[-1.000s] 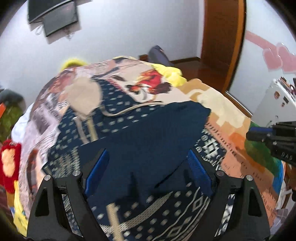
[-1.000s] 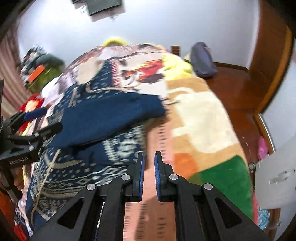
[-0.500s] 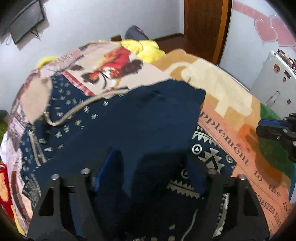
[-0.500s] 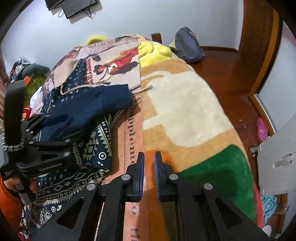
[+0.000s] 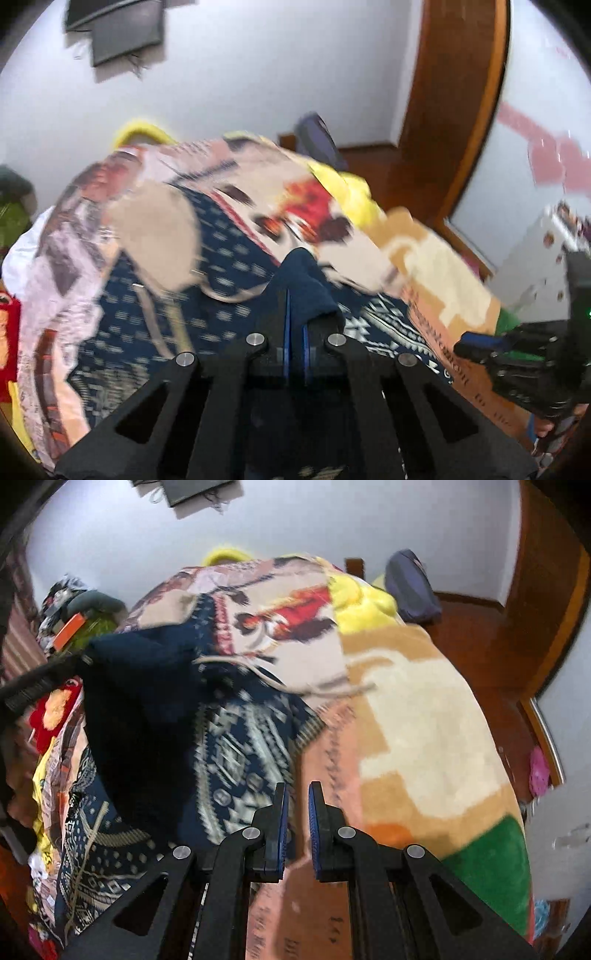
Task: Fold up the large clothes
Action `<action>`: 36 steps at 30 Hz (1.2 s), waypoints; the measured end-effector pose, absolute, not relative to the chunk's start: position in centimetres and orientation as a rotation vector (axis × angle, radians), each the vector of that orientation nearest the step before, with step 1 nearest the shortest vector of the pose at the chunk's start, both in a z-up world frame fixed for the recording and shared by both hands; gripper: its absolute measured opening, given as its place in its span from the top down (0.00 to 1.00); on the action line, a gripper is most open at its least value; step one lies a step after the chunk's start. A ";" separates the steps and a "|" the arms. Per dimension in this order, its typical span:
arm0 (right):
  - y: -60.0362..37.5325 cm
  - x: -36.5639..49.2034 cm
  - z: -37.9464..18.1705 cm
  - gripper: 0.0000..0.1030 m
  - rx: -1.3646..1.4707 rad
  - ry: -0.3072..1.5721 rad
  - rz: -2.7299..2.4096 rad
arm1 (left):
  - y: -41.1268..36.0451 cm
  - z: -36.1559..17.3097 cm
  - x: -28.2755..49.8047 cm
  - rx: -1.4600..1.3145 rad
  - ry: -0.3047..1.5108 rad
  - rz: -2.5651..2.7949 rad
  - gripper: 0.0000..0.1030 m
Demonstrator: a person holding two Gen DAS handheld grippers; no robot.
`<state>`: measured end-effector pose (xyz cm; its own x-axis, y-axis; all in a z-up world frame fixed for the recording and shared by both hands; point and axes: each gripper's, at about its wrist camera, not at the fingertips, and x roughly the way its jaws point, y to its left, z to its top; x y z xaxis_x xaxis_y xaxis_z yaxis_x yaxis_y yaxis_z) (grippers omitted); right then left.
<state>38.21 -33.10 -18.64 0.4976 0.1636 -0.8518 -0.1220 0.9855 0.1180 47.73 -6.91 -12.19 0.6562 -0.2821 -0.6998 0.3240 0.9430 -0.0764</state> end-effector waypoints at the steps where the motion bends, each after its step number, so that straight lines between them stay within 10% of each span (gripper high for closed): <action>1: -32.2 38.6 -18.4 0.93 0.021 1.027 0.181 | -4.6 -10.9 47.4 0.036 0.756 -0.316 0.96; 20: -24.7 39.9 -23.8 0.94 -0.302 1.054 0.193 | 12.8 -25.6 42.6 -0.186 1.010 -0.083 0.93; 32: -23.9 39.2 -23.7 0.93 -0.391 1.050 0.146 | 14.3 -27.5 39.3 -0.239 1.027 -0.070 0.65; 36: -24.2 39.0 -22.8 0.93 -0.342 1.067 0.163 | 12.7 -25.2 38.1 -0.142 1.035 -0.113 0.42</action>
<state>38.99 -24.19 -22.76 0.4772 -0.0338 -0.8781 -0.2940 0.9355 -0.1958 38.14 12.75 -25.17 0.5059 -0.1602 -0.8476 0.0260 0.9850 -0.1706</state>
